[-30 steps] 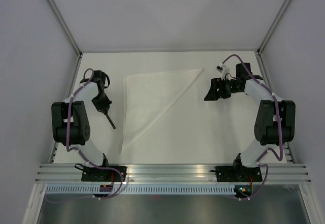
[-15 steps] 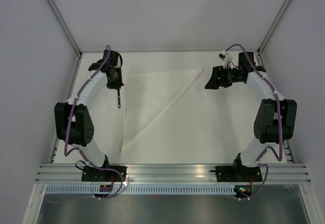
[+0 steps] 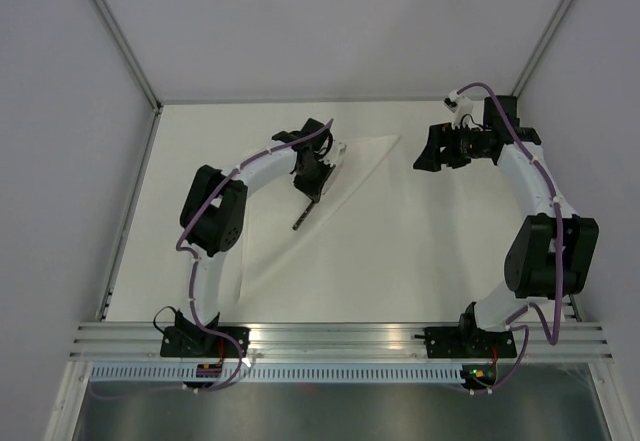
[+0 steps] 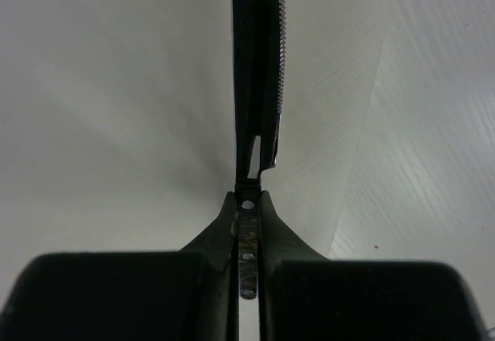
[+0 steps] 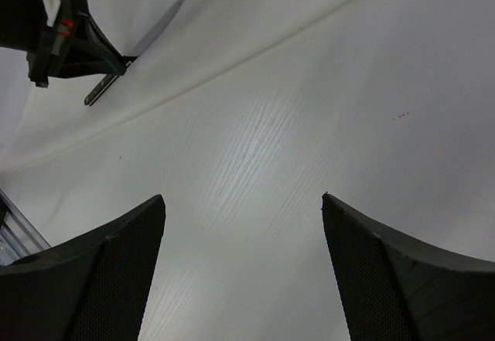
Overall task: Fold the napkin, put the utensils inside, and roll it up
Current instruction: Place the utensil onto the napkin
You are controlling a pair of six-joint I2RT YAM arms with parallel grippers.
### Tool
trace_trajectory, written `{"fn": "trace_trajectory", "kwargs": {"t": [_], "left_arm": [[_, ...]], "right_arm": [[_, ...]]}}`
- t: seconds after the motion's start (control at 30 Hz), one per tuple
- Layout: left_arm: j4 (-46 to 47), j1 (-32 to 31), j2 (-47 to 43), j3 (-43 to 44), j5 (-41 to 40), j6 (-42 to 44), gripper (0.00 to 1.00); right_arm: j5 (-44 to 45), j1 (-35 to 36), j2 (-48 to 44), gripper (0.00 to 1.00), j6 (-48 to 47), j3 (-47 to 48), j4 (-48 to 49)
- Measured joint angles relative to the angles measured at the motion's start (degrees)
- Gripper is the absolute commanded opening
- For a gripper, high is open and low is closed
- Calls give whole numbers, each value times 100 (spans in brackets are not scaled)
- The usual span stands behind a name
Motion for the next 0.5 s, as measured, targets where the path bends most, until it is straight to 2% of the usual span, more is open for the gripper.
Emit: {"fn": "trace_trajectory", "kwargs": {"t": [0.2,0.5], "left_arm": [[-238,-129,564,348,426,24,2],[-503,-170,649,461,575,-162,2]], "right_arm": [[76,-114,-411,88,2,-35,-46],[68,-164,-409,88,2,-153,-61]]}}
